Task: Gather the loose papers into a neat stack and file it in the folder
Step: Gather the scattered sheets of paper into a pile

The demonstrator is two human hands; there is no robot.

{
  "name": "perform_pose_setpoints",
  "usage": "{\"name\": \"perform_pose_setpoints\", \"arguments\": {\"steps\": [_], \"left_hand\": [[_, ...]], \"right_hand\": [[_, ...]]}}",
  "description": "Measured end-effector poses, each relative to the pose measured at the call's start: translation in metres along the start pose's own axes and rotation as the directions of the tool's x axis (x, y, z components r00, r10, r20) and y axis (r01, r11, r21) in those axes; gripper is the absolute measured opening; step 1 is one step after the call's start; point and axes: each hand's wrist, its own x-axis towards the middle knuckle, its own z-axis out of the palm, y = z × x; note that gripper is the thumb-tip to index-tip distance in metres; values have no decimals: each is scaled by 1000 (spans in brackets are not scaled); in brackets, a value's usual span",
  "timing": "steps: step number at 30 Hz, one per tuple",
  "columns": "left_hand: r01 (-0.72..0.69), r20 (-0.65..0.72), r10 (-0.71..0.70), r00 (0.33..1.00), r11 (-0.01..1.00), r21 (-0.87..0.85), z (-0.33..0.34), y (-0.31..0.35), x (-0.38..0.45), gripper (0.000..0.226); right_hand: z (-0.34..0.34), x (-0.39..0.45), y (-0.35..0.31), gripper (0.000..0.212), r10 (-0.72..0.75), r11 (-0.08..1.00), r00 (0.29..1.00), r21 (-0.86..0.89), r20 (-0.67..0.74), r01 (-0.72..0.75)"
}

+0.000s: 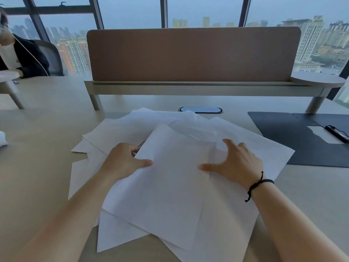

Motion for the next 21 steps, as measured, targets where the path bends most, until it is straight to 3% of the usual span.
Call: {"name": "perform_pose_setpoints", "arguments": {"steps": [2, 4, 7, 8, 14, 19, 21], "left_hand": [[-23, 7, 23, 1000, 999, -22, 1, -3, 3, 26], [-40, -5, 40, 999, 998, -44, 0, -5, 5, 39], [-48, -74, 40, 996, 992, -115, -2, -6, 7, 47], [-53, -111, 38, 993, 990, -131, -3, -5, 8, 45], [-48, -244, -29, 969, 952, -302, -10, -13, 12, 45], [14, -210, -166, 964, 816, -578, -13, -17, 16, 28], [26, -185, -183, 966, 775, -632, -12, -14, 15, 16]], "right_hand": [[-2, 0, 5, 117, 19, 997, 1000, 77, 21, -20], [-3, 2, 11, 103, 3, 984, 999, 180, 52, -13], [-3, 9, 17, 46, -67, 926, 995, 377, 80, 32], [-5, 9, 17, 35, -91, 906, 992, 420, 85, 47], [-10, 8, 16, 25, -54, 800, 998, 599, 12, 36], [-6, 7, 14, 14, 24, 597, 998, 800, 49, -54], [-4, 4, 11, 20, -51, 630, 994, 775, 97, -43]]}}
